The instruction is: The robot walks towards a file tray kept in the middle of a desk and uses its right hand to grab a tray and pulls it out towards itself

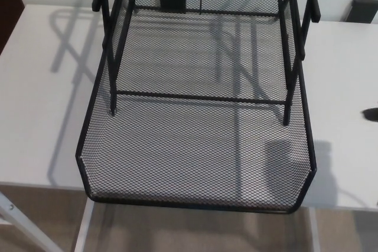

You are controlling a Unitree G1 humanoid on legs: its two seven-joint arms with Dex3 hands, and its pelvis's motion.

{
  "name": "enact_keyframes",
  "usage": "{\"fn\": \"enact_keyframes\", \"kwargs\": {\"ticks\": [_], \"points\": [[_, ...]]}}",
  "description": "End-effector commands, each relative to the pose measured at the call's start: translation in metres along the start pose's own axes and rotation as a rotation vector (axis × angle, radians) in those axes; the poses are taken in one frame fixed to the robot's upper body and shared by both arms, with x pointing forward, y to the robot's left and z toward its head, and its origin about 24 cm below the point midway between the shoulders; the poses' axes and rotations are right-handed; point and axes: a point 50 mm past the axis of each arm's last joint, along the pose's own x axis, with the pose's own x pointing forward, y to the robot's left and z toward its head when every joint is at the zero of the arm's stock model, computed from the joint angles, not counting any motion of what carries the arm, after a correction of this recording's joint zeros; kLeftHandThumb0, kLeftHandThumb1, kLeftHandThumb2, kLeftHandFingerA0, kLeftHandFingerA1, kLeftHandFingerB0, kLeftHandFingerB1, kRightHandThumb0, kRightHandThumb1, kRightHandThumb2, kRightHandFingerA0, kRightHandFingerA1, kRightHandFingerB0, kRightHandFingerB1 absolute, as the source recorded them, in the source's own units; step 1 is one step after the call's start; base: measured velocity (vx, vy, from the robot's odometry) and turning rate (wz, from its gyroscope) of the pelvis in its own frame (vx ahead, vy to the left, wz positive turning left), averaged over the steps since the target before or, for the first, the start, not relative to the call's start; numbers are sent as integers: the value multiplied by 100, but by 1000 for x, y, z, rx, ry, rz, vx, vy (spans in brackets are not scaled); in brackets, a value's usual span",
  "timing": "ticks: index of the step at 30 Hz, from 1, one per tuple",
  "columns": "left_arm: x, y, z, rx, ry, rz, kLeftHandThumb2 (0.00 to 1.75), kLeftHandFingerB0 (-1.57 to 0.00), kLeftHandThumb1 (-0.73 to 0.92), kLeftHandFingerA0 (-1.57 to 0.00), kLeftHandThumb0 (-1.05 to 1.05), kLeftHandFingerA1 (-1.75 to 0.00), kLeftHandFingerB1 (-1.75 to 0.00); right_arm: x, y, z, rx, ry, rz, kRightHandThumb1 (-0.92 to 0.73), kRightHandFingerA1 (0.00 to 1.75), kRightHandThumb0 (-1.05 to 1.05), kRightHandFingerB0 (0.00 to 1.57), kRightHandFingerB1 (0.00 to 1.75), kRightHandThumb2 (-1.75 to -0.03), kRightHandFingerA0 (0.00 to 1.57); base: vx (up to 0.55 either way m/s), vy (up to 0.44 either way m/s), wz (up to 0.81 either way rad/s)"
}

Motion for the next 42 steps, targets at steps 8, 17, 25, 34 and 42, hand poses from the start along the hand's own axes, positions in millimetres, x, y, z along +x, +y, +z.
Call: {"fn": "enact_keyframes", "kwargs": {"ticks": [8, 17, 25, 34, 42], "points": [[5, 9, 4, 90, 18, 20, 71, -49, 43, -57, -46, -50, -48, -155, -134, -75, 765, -493, -127, -33, 59, -35, 39, 49, -50, 44, 0, 0, 0], [7, 9, 8, 86, 9, 21, 55, -55, 49, -65, -38, -41, -39, -141, -68, -84, 879, -229, 393, -49, 59, -21, 63, 52, -54, 76, 0, 0, 0], [7, 9, 9, 69, -5, 5, 72, -49, 42, -58, -48, -51, -49, -119, -7, -64, 821, -246, 729, -56, 70, -26, 97, 65, -56, 127, 0, 0, 0], [9, 10, 12, 68, -13, 1, 70, -51, 42, -60, -44, -51, -49, -100, 72, -32, 646, -144, 944, -62, 64, -37, 89, 61, -58, 110, 0, 0, 0], [9, 10, 12, 71, -11, 1, 55, -55, 49, -65, -37, -41, -39, -73, 138, 9, 554, -77, 924, -64, 58, -37, 74, 52, -59, 96, 0, 0, 0]]}}
